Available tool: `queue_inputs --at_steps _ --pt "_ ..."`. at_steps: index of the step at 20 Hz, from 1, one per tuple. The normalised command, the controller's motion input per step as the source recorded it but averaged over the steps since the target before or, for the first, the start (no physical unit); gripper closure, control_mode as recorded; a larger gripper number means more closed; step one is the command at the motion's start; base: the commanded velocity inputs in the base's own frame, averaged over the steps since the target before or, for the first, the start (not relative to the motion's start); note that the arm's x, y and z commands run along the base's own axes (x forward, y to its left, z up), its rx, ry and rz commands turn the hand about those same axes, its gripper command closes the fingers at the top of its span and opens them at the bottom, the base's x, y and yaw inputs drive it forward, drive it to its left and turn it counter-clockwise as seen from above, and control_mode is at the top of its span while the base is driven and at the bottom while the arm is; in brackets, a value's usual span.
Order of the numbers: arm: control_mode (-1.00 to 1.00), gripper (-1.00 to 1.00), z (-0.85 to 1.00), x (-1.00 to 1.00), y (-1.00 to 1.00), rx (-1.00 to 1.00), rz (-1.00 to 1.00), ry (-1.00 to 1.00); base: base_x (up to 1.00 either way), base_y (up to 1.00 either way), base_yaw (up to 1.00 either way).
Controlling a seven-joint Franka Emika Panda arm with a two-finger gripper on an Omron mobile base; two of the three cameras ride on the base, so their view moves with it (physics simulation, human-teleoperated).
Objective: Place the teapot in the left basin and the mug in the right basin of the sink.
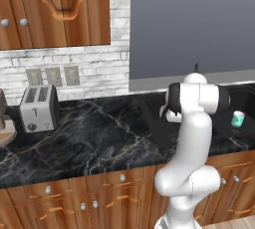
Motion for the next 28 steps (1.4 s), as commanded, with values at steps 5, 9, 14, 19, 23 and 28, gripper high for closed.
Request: queue_inputs --at_steps 5,9,14,19,23,28 --pt "-1.00 1.00 -0.36 0.45 -0.25 0.04 0.00 0.00 0.00 0.00 0.00" --pt "-1.00 1.00 -0.41 0.55 -0.24 0.03 0.00 0.00 0.00 0.00 0.00" --pt "-1.00 1.00 -0.43 0.35 -0.19 0.05 0.00 0.00 0.00 0.00 0.00" --pt "-1.00 1.00 -0.57 0.09 -0.03 0.04 0.00 0.00 0.00 0.00 0.00" --pt "-1.00 1.00 -0.59 0.06 0.00 0.02 0.00 0.00 0.00 0.00 0.00" --pt "-1.00 1.00 -0.55 0.07 0.00 0.00 0.00 0.00 0.00 0.00 0.00"
